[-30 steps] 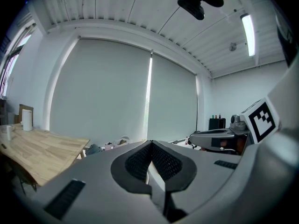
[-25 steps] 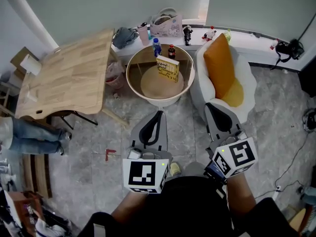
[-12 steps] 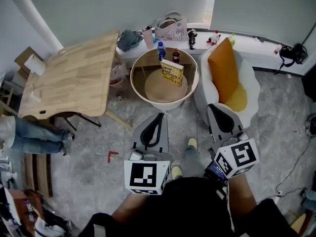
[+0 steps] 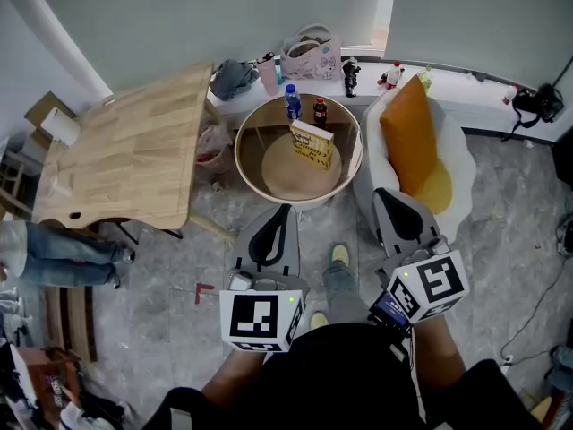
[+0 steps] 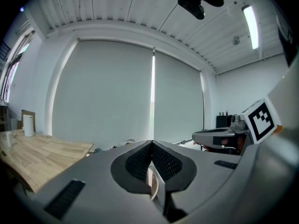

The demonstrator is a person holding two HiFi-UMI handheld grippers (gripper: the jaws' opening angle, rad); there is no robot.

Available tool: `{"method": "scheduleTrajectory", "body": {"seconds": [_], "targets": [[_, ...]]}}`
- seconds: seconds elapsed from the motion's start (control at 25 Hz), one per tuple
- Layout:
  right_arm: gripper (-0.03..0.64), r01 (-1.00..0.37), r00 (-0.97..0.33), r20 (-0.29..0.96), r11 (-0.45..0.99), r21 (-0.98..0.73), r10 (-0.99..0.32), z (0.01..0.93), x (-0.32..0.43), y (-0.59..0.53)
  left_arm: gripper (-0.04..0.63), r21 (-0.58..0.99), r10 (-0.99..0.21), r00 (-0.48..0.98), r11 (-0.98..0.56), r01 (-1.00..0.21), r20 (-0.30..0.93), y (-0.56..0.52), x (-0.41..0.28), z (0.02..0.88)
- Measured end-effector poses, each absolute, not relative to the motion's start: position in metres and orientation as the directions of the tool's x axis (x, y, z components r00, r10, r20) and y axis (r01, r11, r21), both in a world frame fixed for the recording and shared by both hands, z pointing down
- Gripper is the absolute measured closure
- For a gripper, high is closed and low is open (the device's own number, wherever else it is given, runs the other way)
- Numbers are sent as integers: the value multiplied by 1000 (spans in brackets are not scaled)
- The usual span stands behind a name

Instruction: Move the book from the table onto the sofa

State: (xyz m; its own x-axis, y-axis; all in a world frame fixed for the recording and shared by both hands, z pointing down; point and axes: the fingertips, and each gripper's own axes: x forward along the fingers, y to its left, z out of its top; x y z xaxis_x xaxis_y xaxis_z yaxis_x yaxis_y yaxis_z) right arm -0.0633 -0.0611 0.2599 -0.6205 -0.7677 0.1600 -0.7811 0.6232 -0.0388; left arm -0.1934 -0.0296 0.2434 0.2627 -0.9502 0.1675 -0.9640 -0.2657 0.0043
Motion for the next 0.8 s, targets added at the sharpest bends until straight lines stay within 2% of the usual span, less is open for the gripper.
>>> {"method": "scheduleTrajectory", "body": {"seconds": [0.8], "targets": [[609, -746, -665, 202, 652, -137, -719, 284, -61, -240, 588, 1, -940, 230, -237, -971, 250, -209, -183, 258]]}}
